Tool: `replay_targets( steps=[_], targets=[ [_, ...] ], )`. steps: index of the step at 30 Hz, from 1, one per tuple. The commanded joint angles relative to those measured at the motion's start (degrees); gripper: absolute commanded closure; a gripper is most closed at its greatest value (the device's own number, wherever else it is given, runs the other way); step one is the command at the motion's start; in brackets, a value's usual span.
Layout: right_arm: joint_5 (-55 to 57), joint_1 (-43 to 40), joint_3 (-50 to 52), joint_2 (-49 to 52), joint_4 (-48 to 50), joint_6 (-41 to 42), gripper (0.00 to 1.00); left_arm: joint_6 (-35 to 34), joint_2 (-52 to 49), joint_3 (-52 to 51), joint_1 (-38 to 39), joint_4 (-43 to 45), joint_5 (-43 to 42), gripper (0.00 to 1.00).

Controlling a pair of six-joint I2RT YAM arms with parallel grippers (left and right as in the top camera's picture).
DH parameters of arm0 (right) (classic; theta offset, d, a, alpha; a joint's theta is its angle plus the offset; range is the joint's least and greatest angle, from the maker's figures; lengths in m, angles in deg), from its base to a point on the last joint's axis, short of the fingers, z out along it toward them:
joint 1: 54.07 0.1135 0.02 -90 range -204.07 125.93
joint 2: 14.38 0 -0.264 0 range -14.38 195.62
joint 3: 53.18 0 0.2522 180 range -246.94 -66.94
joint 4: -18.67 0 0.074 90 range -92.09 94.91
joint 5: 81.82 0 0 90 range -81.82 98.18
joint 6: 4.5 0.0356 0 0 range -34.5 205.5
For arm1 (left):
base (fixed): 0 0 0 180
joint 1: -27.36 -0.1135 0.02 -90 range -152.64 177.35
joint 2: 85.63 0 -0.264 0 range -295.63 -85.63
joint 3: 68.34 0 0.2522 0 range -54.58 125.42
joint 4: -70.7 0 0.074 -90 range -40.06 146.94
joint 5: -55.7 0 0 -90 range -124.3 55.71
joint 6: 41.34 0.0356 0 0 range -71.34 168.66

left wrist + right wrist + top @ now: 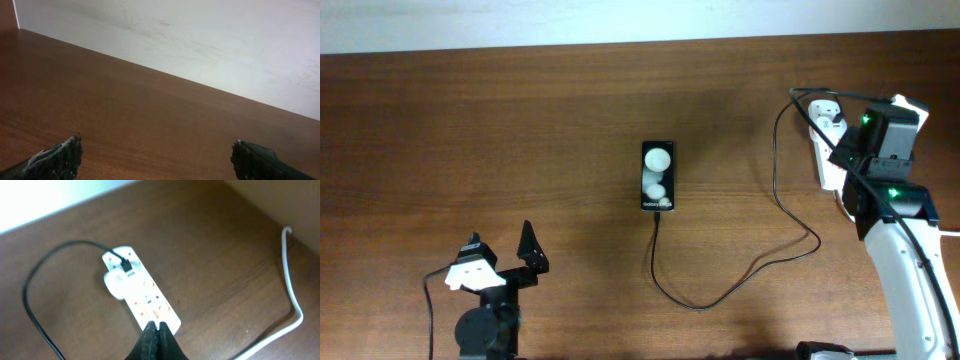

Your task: Plug charger to phone and switch on socket

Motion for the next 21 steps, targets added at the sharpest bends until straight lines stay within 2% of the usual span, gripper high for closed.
replay_targets(
  steps=[1,5,8,13,19,20,21],
  targets=[
    [-0.15,-0.26,-2.23,2.49,-1.01,2.43,0.96,0.09,0.52,-0.79,-0.13,0.94,0.44,0.01],
    [-0.26,-1.09,-7.13,8.09,-6.14,6.08,0.96,0.09,0.55,-0.92,-0.13,1.09,0.44,0.01],
    [-4.96,-4.76,-11.72,12.96,-12.02,8.26,0.96,0.09,0.50,-0.90,-0.17,1.03,0.42,0.01],
    [-9.57,-9.14,-12.66,14.21,-12.72,8.39,0.96,0.09,0.50,-0.90,-0.17,1.05,0.44,0.01],
    [-10.62,-9.68,-12.66,14.23,-13.84,8.44,0.96,0.35,0.48,-0.87,-0.24,1.20,1.92,0.01],
    [-10.58,-9.68,-12.66,14.23,-13.86,8.44,0.96,0.74,0.48,-0.87,-0.24,1.14,1.75,0.01],
    [-10.45,-9.70,-12.66,14.23,-13.84,8.44,0.96,4.66,0.48,-0.87,-0.24,1.05,1.22,0.01]
  ],
)
